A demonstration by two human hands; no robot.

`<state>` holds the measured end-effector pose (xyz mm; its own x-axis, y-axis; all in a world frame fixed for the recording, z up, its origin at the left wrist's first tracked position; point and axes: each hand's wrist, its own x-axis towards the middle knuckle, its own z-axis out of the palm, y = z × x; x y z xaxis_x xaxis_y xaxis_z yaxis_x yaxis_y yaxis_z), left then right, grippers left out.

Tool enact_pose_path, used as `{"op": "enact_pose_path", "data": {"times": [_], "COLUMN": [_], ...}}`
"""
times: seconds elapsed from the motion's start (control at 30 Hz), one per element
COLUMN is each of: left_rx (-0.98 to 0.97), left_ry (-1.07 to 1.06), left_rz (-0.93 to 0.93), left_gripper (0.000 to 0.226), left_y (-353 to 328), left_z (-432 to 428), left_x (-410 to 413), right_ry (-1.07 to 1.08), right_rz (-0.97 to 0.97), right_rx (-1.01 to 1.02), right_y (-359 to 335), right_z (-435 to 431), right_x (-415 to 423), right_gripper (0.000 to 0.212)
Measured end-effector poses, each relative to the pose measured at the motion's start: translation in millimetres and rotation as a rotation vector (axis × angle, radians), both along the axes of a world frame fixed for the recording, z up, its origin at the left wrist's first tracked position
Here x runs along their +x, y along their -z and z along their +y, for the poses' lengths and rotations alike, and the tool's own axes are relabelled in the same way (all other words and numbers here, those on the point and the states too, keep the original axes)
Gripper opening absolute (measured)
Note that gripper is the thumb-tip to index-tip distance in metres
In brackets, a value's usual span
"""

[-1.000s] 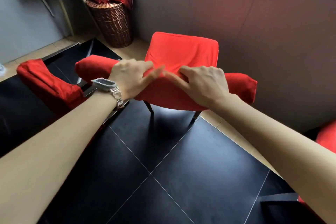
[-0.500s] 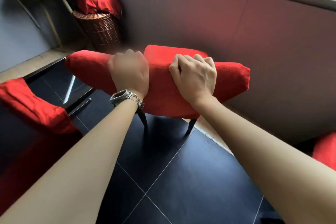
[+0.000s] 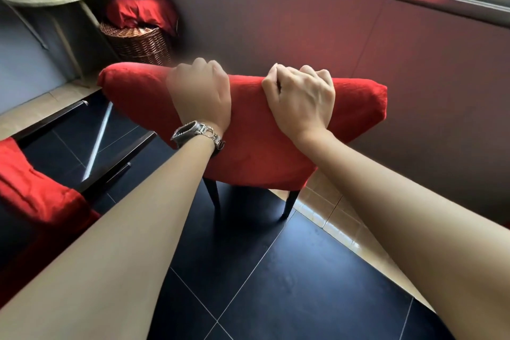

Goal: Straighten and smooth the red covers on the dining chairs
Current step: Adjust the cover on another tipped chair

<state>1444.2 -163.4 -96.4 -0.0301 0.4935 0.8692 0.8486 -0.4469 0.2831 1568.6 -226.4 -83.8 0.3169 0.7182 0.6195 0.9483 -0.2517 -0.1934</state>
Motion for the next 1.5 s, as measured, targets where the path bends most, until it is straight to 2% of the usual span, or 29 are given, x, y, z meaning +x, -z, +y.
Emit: {"op": "enact_pose_path", "data": {"times": [0.17, 0.27, 0.67, 0.87, 1.0, 1.13, 1.2, 1.33, 1.4, 1.5], "left_rx": [-0.040, 0.001, -0.037, -0.313, -0.433, -0.562, -0.662, -0.889, -0.924, -0.939], "left_ry": [0.007, -0.014, -0.013, -0.027, 0.069, 0.349, 0.377, 0.214, 0.099, -0.067], "left_rz": [0.000, 0.008, 0.043, 0.199, 0.231, 0.130, 0.095, -0.054, -0.195, -0.385], "left_gripper": [0.028, 0.027, 0.030, 0.056, 0.048, 0.053, 0.060, 0.075, 0.077, 0.078], "left_y": [-4, -4, -6, 9, 2, 12, 36, 92, 108, 122], "left_z": [27, 39, 39, 14, 8, -35, -70, -128, -149, -175], "left_x": [17, 21, 15, 7, -4, -37, -70, -162, -207, -269], "right_ry": [0.025, 0.036, 0.037, 0.018, 0.022, -0.045, -0.068, -0.070, -0.163, -0.356], "right_rz": [-0.030, -0.024, -0.077, -0.128, -0.140, -0.087, -0.050, 0.111, 0.191, 0.147], "right_rx": [-0.066, -0.052, -0.076, -0.072, -0.084, -0.070, -0.049, -0.025, -0.068, -0.235], "right_y": [-6, -5, -7, -4, 2, 4, 16, 42, 53, 85], "right_z": [29, 38, 38, 28, 22, 14, 4, -15, -24, -45], "right_x": [18, 21, 19, 23, 16, 13, 5, -39, -74, -141], "right_gripper": [0.042, 0.042, 0.044, 0.047, 0.050, 0.051, 0.050, 0.066, 0.068, 0.070]}}
